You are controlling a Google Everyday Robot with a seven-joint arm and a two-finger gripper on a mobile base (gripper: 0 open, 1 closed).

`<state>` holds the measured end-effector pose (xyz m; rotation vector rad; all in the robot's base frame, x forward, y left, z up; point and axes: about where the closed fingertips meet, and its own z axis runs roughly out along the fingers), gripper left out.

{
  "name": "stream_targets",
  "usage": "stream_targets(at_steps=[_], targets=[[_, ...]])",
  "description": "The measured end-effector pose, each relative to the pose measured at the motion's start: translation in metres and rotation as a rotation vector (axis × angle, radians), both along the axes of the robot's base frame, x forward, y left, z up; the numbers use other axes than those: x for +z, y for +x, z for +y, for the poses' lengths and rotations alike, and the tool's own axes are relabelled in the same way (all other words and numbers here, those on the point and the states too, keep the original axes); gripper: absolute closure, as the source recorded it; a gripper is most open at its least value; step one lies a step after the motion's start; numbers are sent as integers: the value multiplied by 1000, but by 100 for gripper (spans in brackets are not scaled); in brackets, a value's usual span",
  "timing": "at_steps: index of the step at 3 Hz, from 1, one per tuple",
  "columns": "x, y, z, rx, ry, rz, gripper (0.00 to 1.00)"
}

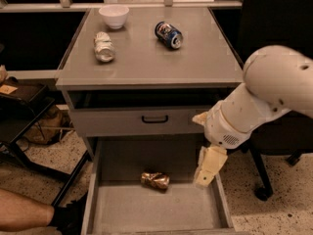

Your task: Pick orange can from middle drawer and place on counter

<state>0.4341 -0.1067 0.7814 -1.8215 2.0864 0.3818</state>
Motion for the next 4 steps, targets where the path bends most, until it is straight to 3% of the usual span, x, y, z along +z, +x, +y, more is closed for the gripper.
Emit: stream_targets(at_steps=[1,2,3,4], targets=[[-53,17,25,26,75,-7,0],[-98,47,48,1,164,-83,0],[-98,47,48,1,164,-83,0],[-114,48,49,-7,205,-80,0]])
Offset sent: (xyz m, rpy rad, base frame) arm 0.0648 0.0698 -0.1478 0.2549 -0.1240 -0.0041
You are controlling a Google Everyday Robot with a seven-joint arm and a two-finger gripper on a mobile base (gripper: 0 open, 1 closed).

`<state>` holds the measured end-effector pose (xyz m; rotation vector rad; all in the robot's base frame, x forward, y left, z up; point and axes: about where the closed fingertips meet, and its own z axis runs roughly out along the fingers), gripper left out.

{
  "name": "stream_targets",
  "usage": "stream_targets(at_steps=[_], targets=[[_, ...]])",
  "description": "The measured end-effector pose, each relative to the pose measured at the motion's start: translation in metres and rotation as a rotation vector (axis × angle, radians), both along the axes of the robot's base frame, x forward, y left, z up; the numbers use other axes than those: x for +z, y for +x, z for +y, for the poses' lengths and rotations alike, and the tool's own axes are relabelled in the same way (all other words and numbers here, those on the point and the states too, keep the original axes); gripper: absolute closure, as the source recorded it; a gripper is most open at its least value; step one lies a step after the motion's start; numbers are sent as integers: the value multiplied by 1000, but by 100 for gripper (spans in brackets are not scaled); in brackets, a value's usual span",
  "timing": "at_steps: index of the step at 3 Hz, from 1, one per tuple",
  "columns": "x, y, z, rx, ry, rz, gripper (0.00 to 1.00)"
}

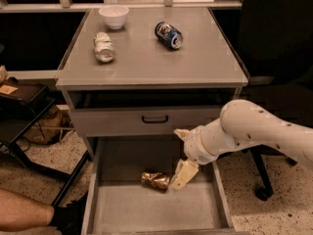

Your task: Pick orange can from middle drawer and place on counter

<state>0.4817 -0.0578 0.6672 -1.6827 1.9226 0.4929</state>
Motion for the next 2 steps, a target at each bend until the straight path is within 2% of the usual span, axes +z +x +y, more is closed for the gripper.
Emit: stream_targets(at_steps=[1,2], targets=[[-38,3,2,-19,93,-1,0],[-83,4,13,-12,172,59,0]])
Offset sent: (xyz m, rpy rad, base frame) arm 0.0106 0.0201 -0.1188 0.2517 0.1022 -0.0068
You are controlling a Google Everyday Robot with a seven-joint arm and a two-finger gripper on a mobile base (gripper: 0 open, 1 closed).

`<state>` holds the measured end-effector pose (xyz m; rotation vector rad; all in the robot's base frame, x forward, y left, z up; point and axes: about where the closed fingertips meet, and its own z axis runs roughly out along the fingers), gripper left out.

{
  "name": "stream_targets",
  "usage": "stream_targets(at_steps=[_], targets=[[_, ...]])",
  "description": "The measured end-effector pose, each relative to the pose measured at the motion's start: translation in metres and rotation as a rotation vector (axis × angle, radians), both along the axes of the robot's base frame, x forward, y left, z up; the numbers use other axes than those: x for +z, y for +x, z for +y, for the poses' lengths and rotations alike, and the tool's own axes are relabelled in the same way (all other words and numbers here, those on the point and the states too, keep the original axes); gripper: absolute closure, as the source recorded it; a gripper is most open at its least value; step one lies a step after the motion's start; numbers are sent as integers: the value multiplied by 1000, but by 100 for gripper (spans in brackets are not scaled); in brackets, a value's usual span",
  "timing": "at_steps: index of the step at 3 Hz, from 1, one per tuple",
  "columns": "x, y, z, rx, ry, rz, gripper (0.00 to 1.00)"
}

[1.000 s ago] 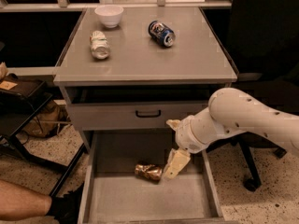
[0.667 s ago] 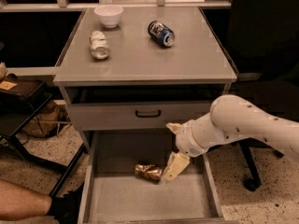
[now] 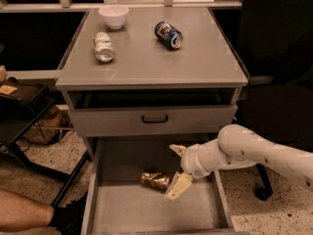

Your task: Pick orange can from middle drawer and place on counter

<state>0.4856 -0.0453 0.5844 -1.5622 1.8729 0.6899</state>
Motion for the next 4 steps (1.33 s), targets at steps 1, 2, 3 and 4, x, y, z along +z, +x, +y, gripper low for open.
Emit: stream_targets(at_steps=[1,2,3,4], targets=[[0,0,0,0,0,0,0],[-11,2,3,-1,22,0,0],[-35,5,6,-35,64,-15,0],[-62,10,10,-67,108,-25,0]])
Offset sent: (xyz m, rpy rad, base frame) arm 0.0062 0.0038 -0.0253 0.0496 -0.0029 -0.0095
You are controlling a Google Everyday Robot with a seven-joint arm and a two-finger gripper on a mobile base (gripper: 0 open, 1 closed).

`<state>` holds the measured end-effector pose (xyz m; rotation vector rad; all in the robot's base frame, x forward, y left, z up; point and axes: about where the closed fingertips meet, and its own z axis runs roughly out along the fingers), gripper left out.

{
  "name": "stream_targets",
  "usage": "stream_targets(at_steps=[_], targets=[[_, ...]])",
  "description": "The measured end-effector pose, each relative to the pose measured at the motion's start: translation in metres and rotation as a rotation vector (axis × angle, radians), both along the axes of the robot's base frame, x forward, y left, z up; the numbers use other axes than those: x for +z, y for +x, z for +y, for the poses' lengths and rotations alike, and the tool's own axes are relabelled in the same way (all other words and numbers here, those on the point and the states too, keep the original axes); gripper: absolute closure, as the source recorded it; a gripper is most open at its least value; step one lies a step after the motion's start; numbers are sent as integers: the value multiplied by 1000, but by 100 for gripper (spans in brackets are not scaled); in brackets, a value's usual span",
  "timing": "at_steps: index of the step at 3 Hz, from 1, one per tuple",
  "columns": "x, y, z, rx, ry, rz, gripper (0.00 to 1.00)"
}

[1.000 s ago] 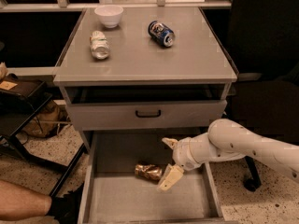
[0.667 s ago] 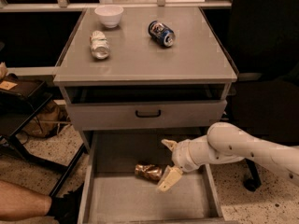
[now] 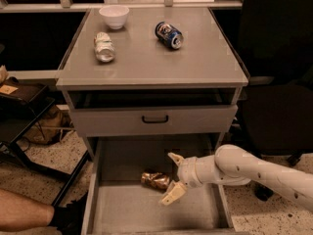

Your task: Pick orange can from middle drawer and place on counter

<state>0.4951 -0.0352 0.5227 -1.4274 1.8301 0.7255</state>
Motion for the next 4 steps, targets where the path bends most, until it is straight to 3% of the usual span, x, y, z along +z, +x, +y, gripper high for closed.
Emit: stream_targets(at_steps=[2,3,4], targets=[[-20,2,11,-1,42,19,0],[-55,5,29,6,72,47,0],[-55,5,29,6,72,47,0]])
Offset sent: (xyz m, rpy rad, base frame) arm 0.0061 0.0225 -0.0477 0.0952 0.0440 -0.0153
